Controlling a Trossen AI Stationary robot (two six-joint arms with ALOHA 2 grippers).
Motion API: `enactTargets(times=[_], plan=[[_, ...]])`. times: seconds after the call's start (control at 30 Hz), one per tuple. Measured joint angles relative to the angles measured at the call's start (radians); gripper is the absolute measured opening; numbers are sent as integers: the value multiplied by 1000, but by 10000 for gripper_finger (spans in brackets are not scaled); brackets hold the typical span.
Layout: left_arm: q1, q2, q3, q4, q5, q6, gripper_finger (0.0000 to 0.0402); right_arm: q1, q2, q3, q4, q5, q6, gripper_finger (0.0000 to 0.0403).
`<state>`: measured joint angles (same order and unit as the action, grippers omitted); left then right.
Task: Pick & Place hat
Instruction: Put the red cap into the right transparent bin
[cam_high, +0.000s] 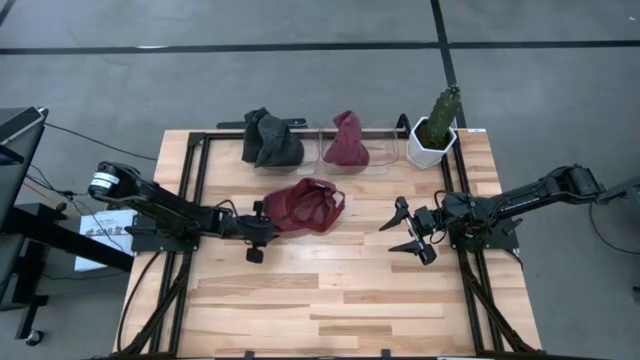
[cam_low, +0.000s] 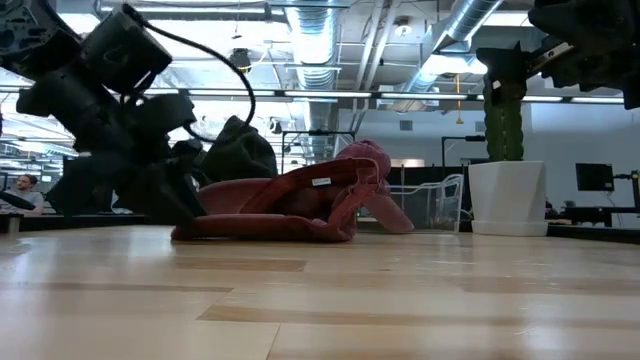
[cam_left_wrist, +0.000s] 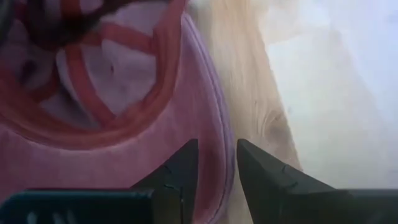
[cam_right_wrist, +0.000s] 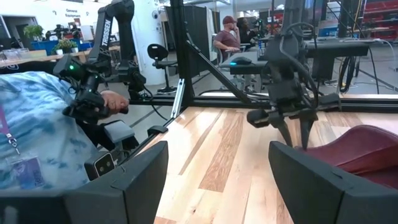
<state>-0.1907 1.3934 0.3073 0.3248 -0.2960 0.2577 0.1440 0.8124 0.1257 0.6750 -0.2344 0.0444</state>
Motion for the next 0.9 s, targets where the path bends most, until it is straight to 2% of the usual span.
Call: enactTargets(times=[0.23, 0.43, 0.53, 0.7, 0.9], plan=[[1, 127, 4, 90, -51, -1, 108, 0, 0, 0, 0, 0, 0, 270], [1, 152, 1, 167, -78, -13, 102, 0, 0, 0, 0, 0, 0, 270], [1, 152, 1, 168, -91, -63, 79, 0, 0, 0, 0, 0, 0, 270], [-14, 153, 2, 185, -196, -153, 17, 0, 0, 0, 0, 0, 17, 270], [-42, 156, 0, 258, -224, -187, 14, 0, 0, 0, 9, 0, 37, 270]])
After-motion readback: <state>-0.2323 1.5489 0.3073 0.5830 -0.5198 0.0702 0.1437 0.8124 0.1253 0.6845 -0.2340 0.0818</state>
